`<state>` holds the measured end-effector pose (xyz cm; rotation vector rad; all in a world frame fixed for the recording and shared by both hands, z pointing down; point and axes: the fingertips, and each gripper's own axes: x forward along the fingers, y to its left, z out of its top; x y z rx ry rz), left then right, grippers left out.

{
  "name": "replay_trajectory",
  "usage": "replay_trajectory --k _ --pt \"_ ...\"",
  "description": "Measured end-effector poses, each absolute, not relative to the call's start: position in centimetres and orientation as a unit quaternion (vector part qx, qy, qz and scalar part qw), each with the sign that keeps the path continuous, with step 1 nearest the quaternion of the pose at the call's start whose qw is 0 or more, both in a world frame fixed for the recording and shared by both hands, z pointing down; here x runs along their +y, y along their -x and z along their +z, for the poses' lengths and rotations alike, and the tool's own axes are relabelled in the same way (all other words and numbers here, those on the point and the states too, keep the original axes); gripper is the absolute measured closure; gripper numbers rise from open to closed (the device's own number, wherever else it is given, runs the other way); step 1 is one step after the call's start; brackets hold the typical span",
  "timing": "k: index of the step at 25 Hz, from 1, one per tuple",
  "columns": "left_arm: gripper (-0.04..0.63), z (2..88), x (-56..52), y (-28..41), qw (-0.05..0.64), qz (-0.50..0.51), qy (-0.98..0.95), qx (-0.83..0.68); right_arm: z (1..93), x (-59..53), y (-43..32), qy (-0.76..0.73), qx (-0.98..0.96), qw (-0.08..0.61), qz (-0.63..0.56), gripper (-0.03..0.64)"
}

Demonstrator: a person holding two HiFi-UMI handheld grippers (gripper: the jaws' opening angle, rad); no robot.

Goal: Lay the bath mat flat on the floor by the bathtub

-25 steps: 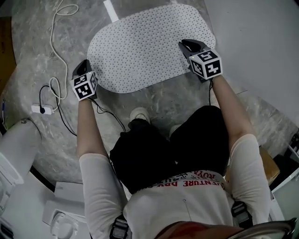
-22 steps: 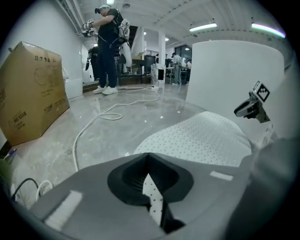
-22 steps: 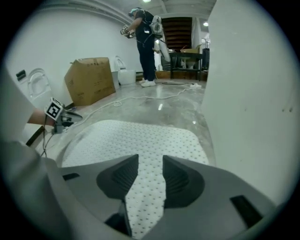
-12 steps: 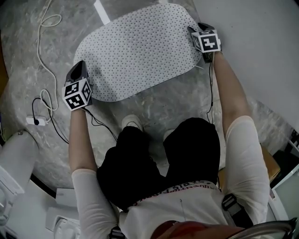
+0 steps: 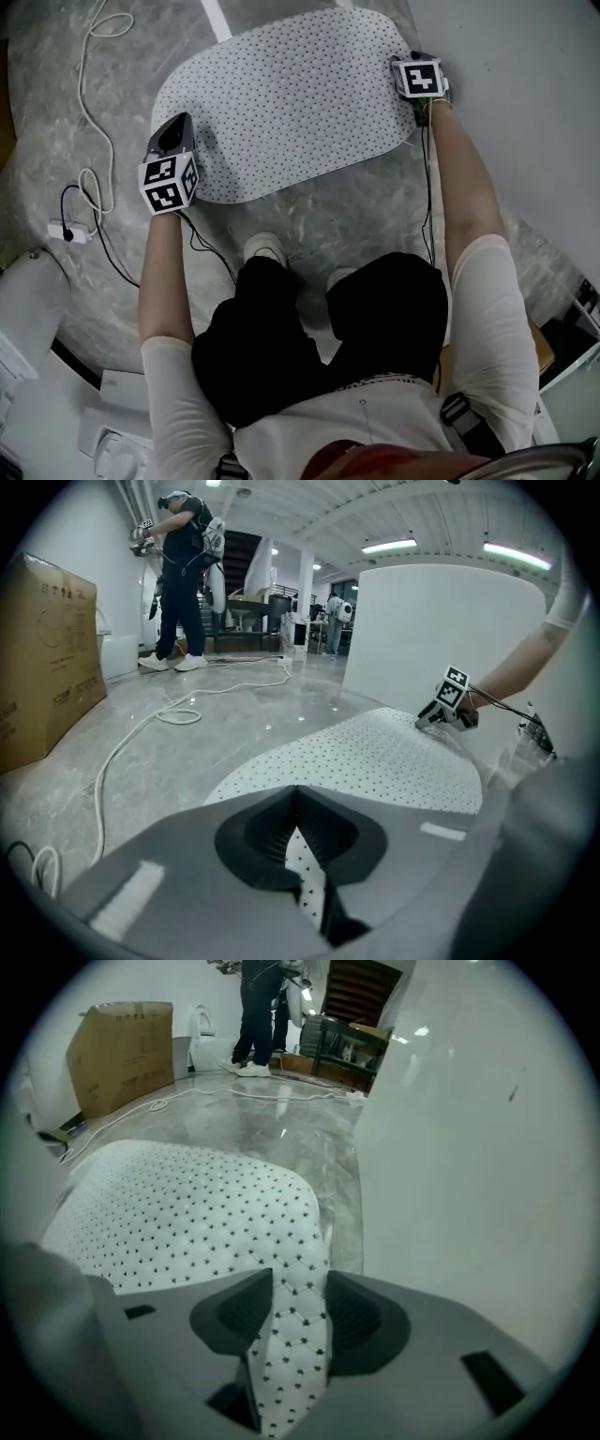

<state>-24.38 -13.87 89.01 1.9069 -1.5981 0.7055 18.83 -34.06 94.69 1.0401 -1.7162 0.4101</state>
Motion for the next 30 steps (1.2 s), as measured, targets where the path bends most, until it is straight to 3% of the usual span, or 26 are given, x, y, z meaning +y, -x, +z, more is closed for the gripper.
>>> replay_trajectory --k 3,5,8,12,20,22,23,30 --pt "0.588 88.7 -14.4 24.6 0.266 0.265 -0.714 -0.591 93.3 -34.0 -18.1 -0.432 -0.713 0.541 0.107 0.526" --pt "0.588 88.5 -14.7 24.5 0.261 0.269 -0.717 -0.589 92.4 -33.6 -17.2 -0.424 -0.708 0.563 0.035 0.551" --pt "0.588 88.2 -15.0 24.0 0.253 0.272 -0.723 -0.583 92.1 -33.0 -16.9 -0.434 -0.691 0.577 -0.026 0.538" --pt "0.588 87.5 -15.6 23.7 0.247 0.263 -0.728 -0.583 92.2 -32.8 -17.5 -0.451 -0.69 0.567 0.002 0.431" --pt "0.588 82.9 -15.2 23.5 0.26 0.228 -0.721 -0.601 86.9 -30.7 -14.5 -0.428 -0.75 0.502 0.048 0.433" --pt "0.588 80.3 -14.8 22.8 0.266 0.222 -0.719 -0.602 83.5 -29.8 -13.3 -0.429 -0.767 0.474 0.055 0.484" --pt "0.588 78.7 -14.7 22.4 0.266 0.221 -0.72 -0.601 81.5 -29.3 -12.8 -0.433 -0.775 0.457 0.059 0.541" --pt "0.588 63.9 -12.4 20.2 0.264 0.194 -0.725 -0.606 65.8 -23.6 -9.0 -0.421 -0.822 0.368 0.107 0.607"
